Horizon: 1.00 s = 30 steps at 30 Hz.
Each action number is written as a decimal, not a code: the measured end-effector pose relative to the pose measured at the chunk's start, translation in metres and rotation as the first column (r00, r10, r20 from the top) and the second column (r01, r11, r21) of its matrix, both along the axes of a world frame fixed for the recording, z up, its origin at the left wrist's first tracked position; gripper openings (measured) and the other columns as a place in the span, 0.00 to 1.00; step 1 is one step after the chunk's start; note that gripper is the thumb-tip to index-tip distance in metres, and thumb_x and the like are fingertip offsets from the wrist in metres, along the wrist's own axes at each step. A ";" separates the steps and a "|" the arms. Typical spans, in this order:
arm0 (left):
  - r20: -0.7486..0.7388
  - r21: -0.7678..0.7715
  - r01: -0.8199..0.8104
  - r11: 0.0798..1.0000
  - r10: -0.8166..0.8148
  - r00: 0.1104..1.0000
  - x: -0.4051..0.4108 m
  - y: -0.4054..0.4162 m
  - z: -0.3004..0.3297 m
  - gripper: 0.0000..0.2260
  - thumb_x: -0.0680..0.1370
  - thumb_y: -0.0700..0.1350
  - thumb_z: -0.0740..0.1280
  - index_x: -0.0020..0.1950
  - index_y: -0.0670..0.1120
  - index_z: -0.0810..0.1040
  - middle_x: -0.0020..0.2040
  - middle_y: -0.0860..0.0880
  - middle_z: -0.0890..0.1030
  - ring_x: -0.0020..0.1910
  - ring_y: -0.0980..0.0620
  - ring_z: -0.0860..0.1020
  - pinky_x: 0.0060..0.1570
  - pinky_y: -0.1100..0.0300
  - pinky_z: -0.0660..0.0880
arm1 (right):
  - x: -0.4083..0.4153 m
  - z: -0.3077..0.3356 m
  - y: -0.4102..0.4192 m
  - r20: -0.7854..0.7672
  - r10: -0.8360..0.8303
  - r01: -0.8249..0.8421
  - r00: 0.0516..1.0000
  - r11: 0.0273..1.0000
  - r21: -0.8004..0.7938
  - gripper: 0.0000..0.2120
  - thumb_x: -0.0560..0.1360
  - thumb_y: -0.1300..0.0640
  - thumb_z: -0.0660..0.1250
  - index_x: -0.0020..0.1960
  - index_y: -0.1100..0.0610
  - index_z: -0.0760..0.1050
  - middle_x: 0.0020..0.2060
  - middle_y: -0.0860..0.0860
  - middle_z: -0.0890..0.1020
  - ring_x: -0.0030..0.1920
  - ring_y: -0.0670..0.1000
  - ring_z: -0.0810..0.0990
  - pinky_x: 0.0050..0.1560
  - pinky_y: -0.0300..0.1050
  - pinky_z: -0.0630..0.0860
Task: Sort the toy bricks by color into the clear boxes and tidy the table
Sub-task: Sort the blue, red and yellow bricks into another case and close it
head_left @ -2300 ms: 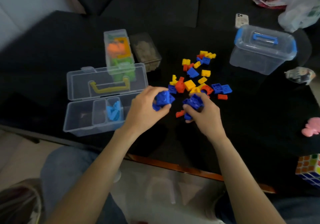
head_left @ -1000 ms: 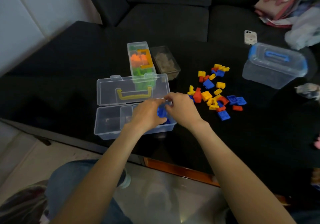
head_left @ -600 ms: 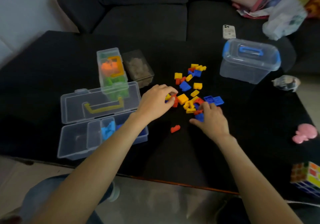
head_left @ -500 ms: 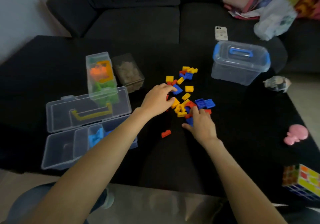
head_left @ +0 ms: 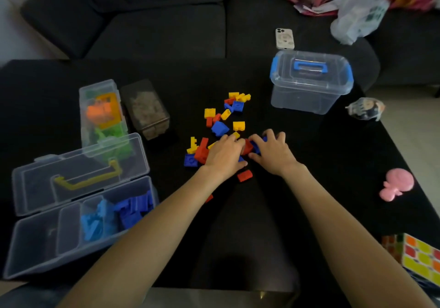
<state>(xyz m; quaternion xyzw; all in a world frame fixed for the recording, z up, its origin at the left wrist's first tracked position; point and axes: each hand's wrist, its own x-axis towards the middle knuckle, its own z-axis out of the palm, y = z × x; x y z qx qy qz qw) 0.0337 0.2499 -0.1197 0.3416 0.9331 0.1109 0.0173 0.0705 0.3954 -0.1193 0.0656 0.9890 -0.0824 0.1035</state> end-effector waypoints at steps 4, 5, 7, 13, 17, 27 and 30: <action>-0.070 0.007 0.025 1.000 -0.024 0.997 0.000 -0.010 0.003 0.14 0.74 0.51 0.69 0.55 0.48 0.72 0.50 0.49 0.79 0.53 0.50 0.75 0.42 0.60 0.72 | -0.002 -0.001 0.006 -0.030 0.016 -0.015 0.999 1.000 0.017 0.24 0.77 0.44 0.61 0.70 0.47 0.60 0.66 0.57 0.62 0.65 0.62 0.63 0.57 0.51 0.73; -0.052 0.044 0.032 0.999 -0.030 0.998 0.000 -0.014 0.005 0.14 0.74 0.51 0.70 0.55 0.49 0.72 0.49 0.50 0.79 0.52 0.52 0.76 0.43 0.60 0.73 | -0.004 -0.001 0.008 -0.028 0.022 -0.022 0.999 1.000 0.008 0.24 0.77 0.44 0.61 0.69 0.47 0.60 0.66 0.57 0.63 0.64 0.62 0.64 0.56 0.51 0.73; 0.009 0.163 0.020 0.986 -0.021 1.000 -0.002 -0.022 0.013 0.13 0.73 0.51 0.71 0.55 0.50 0.73 0.50 0.53 0.78 0.50 0.55 0.77 0.46 0.59 0.76 | -0.007 0.000 0.010 -0.026 0.025 -0.026 0.999 0.998 -0.050 0.23 0.76 0.45 0.64 0.68 0.47 0.62 0.64 0.56 0.65 0.63 0.61 0.68 0.55 0.49 0.73; 0.098 0.225 -0.184 0.957 0.165 0.981 -0.054 -0.029 0.022 0.17 0.74 0.45 0.70 0.61 0.51 0.72 0.59 0.51 0.75 0.57 0.55 0.75 0.56 0.60 0.73 | -0.026 0.008 0.017 -0.183 -0.076 0.032 0.980 0.972 -0.234 0.19 0.74 0.52 0.68 0.64 0.49 0.69 0.61 0.55 0.69 0.57 0.55 0.73 0.56 0.47 0.75; 0.087 0.024 -0.114 0.993 0.112 0.990 -0.065 -0.019 0.011 0.20 0.75 0.45 0.69 0.66 0.51 0.71 0.65 0.49 0.66 0.62 0.51 0.71 0.61 0.56 0.71 | -0.070 0.014 0.015 -0.291 -0.098 -0.008 0.952 0.939 -0.343 0.20 0.74 0.54 0.68 0.64 0.48 0.70 0.60 0.55 0.69 0.58 0.55 0.73 0.57 0.48 0.74; 0.084 0.138 -0.135 0.981 0.124 0.989 -0.073 -0.023 0.002 0.12 0.76 0.45 0.67 0.58 0.51 0.70 0.61 0.48 0.68 0.55 0.51 0.74 0.52 0.60 0.72 | -0.140 0.008 0.009 -0.111 0.255 -0.262 0.961 0.964 -0.054 0.22 0.75 0.56 0.66 0.68 0.44 0.68 0.66 0.56 0.63 0.65 0.60 0.64 0.61 0.50 0.68; 0.053 0.248 -0.139 0.959 0.130 0.990 -0.065 -0.035 0.016 0.11 0.77 0.44 0.67 0.57 0.51 0.70 0.59 0.50 0.71 0.53 0.54 0.74 0.50 0.63 0.70 | -0.124 0.007 0.011 -0.152 0.231 -0.239 0.961 0.970 -0.039 0.18 0.76 0.55 0.65 0.65 0.48 0.69 0.65 0.57 0.65 0.65 0.60 0.65 0.61 0.50 0.68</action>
